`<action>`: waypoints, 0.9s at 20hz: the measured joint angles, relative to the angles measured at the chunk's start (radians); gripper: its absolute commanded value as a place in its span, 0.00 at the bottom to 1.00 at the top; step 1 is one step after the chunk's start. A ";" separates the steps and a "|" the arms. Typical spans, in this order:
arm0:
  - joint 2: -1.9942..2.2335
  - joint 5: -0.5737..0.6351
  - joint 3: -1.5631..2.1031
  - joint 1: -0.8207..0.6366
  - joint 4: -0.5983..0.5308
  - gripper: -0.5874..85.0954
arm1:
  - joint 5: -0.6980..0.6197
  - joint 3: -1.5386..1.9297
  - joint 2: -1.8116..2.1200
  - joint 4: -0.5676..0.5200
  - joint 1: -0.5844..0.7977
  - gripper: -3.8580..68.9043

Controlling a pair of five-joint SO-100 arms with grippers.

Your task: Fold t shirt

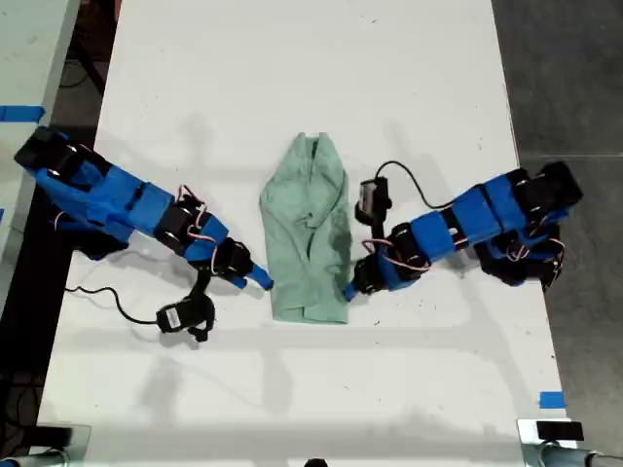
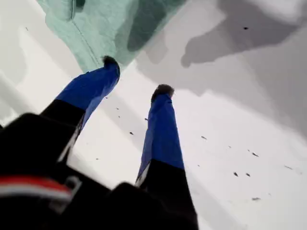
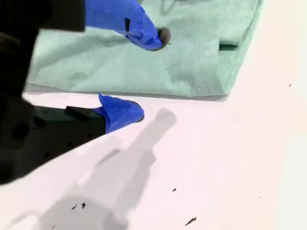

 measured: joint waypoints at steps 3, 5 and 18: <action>-0.272 0.002 -0.222 0.000 0.000 0.24 | 0.002 -0.190 -0.176 0.031 -0.017 0.29; -0.385 0.011 -0.318 0.000 0.002 0.20 | 0.002 -0.247 -0.236 0.037 -0.017 0.20; -0.598 0.172 -0.561 -0.002 -0.012 0.01 | 0.002 -0.348 -0.325 0.046 -0.020 0.08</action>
